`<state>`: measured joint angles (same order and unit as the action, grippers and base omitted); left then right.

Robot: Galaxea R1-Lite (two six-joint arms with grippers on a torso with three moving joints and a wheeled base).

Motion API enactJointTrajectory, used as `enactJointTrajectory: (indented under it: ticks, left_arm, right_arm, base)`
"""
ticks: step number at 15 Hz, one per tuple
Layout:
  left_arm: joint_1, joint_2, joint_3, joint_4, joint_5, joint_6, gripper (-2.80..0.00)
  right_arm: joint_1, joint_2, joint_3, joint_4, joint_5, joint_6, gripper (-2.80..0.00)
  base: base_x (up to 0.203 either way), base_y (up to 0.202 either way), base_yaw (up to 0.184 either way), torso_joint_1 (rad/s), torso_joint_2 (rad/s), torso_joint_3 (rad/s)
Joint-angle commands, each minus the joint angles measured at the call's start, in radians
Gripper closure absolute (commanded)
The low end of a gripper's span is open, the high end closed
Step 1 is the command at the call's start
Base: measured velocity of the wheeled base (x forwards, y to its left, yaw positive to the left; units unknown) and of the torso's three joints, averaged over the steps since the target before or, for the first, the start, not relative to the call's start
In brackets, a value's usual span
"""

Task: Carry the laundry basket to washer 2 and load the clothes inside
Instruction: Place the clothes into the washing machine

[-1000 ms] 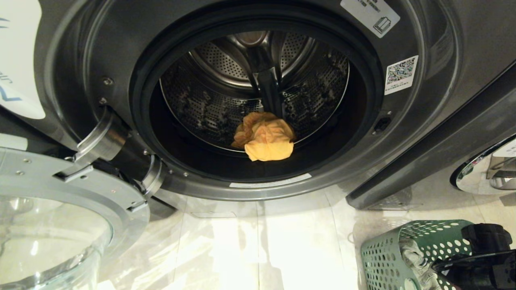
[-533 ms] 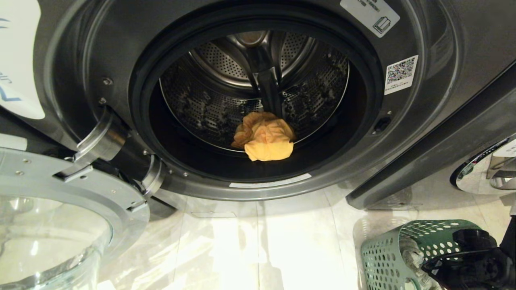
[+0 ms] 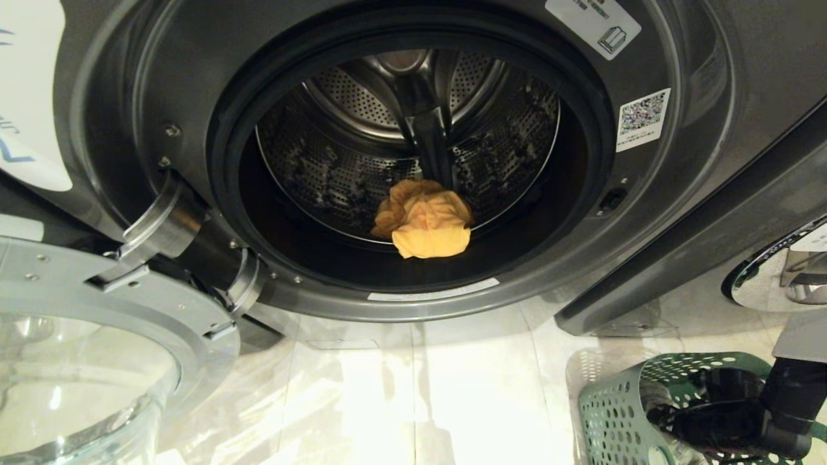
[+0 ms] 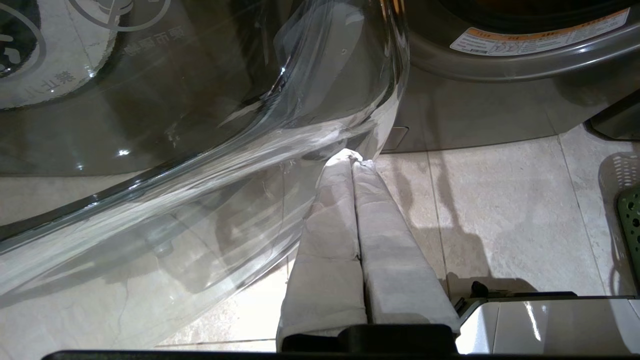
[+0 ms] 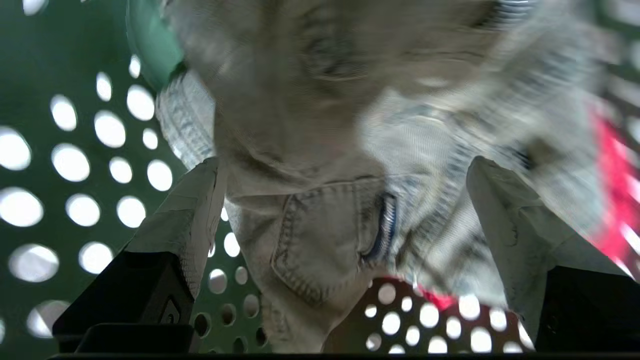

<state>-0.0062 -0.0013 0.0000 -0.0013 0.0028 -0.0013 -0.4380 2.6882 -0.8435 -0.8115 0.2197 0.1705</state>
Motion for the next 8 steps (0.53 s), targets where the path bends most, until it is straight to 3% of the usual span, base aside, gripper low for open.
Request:
enactJointTrajectory:
  ticks: [1,3,8]
  left_arm:
    - [0.000,0.000,0.000,0.000,0.000,0.000,0.00]
    - [0.000,0.001,0.000,0.000,0.000,0.000,0.00]
    - [0.000,0.000,0.000,0.000,0.000,0.000,0.00]
  right_arm:
    - [0.002,0.078,-0.041,-0.005,0.035,-0.046,-2.80]
    - [0.005,0.120,-0.065,-0.006,0.077,-0.093,-2.80]
    - [0.049,0.283,-0.217,-0.132,0.064,-0.106,-2.80]
  base:
    - [0.000,0.000,0.000,0.000,0.00,0.000]
    - [0.000,0.000,0.000,0.000,0.00,0.000]
    - [0.000,0.000,0.000,0.000,0.00,0.000]
